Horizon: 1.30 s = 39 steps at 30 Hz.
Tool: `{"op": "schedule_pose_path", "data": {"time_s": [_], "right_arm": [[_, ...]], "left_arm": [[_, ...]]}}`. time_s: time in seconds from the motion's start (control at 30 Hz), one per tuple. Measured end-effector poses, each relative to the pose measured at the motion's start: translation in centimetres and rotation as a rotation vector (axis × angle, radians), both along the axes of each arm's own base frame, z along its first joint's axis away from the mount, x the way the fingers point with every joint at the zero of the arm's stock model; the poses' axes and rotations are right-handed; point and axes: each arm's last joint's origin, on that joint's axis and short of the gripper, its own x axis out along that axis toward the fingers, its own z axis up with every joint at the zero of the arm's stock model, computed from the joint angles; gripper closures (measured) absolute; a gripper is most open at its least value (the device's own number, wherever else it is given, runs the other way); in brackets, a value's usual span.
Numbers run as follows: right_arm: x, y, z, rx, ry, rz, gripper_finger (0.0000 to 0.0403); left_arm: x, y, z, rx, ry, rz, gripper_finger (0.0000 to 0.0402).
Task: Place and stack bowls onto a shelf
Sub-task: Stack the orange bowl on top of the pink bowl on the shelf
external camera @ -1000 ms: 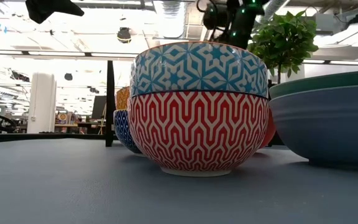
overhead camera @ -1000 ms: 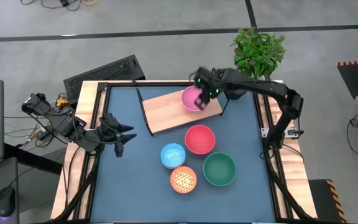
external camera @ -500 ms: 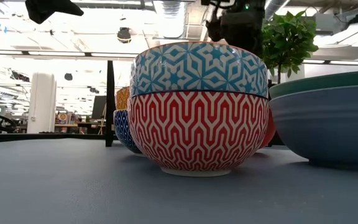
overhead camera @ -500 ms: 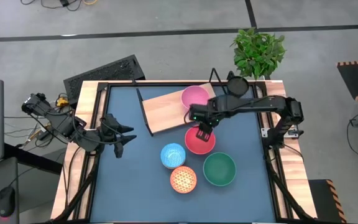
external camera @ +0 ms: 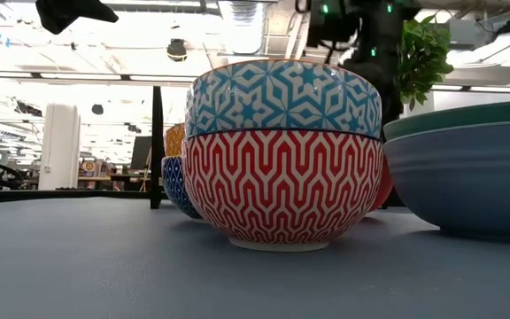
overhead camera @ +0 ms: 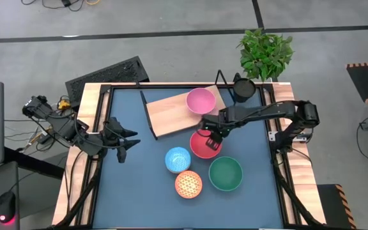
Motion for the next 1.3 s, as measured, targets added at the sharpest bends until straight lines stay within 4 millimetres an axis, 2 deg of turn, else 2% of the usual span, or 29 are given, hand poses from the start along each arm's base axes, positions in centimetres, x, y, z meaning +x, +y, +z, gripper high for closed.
{"op": "schedule_pose_path", "data": {"time_s": [0.17,0.33,0.47,0.67,0.87,1.07,1.3], "right_arm": [[-0.7,-0.5,-2.1,0.012,0.010,-0.046,0.0214],[-0.9,-0.5,-2.5,0.041,0.010,-0.051,0.0223],[-0.9,-0.4,-2.5,0.068,0.008,-0.071,0.0266],[-0.9,-0.5,-2.5,0.076,0.002,-0.096,0.0375],[-1.0,-0.7,-2.3,0.117,-0.007,-0.106,0.0375],[-1.7,-1.0,-0.7,0.141,-0.059,-0.112,0.0375],[-3.3,-2.2,3.5,0.125,-0.217,-0.151,0.0375]], "left_arm": [[0.0,0.0,0.0,-0.004,-0.001,0.001,0.0239],[0.0,0.0,0.0,-0.005,-0.001,0.002,0.0239],[0.0,0.0,0.0,-0.006,-0.003,0.004,0.0239],[0.0,0.0,0.0,-0.005,-0.004,0.006,0.0239],[0.0,0.0,0.0,-0.005,-0.003,0.005,0.0239],[0.0,0.0,0.0,-0.004,-0.003,0.005,0.0239],[0.0,0.0,0.0,-0.004,-0.003,0.005,0.0239]]}}
